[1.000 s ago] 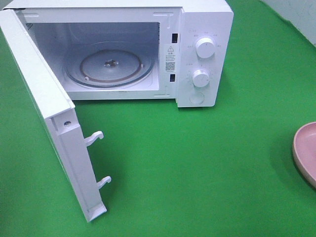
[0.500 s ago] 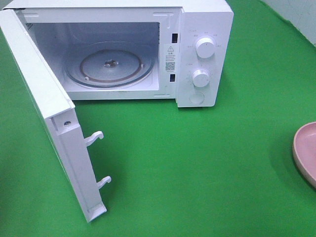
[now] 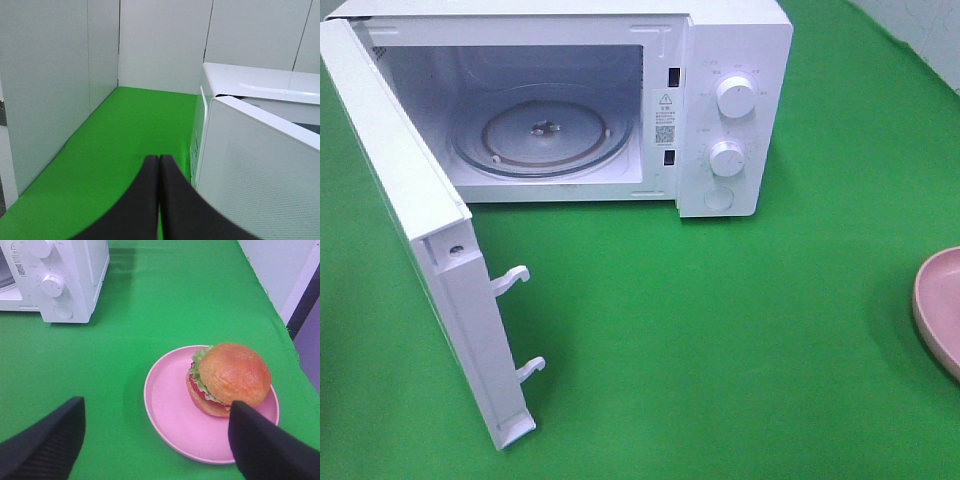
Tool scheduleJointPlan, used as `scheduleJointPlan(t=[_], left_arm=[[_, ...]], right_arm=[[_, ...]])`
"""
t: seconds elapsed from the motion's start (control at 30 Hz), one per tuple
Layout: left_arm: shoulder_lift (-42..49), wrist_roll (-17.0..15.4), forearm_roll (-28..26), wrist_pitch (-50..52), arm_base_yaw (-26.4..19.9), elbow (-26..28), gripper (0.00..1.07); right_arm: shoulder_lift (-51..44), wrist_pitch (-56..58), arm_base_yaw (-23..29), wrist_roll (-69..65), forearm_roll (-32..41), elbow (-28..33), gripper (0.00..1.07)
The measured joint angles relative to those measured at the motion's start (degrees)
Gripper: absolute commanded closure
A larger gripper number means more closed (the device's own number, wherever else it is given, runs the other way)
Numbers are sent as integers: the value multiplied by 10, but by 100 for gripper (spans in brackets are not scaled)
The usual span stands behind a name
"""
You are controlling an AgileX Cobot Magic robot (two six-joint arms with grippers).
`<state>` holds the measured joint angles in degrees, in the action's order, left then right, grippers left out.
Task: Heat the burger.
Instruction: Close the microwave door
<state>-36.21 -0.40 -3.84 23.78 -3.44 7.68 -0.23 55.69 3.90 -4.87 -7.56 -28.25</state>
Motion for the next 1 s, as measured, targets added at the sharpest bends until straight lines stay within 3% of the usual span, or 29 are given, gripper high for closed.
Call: scheduleJointPlan(t=[0.2, 0.23, 0.27, 0.3, 0.4, 0.43, 0.53, 0.6, 0.73, 1.0], left_arm=[[-91, -12, 14, 66, 0, -1, 107], [-140, -47, 43, 102, 0, -1, 107], [-140, -47, 43, 102, 0, -1, 107], [-167, -73, 74, 124, 0, -1, 107], [-181, -85, 89, 136, 0, -1, 107], [-209, -103, 124, 162, 0, -1, 107], [-234, -116, 150, 187, 0, -1, 107], [-283, -143, 197, 213, 0, 12, 107], [-323, -158, 235, 220, 0, 33, 107], [-374, -186, 250, 240, 7, 48, 107]], right_arm=[[0, 0, 0, 0, 0, 0, 31], [0, 0, 0, 0, 0, 0, 31], [0, 0, 0, 0, 0, 0, 31], [0, 0, 0, 0, 0, 0, 31], [0, 0, 0, 0, 0, 0, 31], [0, 0, 0, 0, 0, 0, 31], [0, 0, 0, 0, 0, 0, 31], [0, 0, 0, 0, 0, 0, 31], [0, 0, 0, 0, 0, 0, 31], [0, 0, 0, 0, 0, 0, 31]])
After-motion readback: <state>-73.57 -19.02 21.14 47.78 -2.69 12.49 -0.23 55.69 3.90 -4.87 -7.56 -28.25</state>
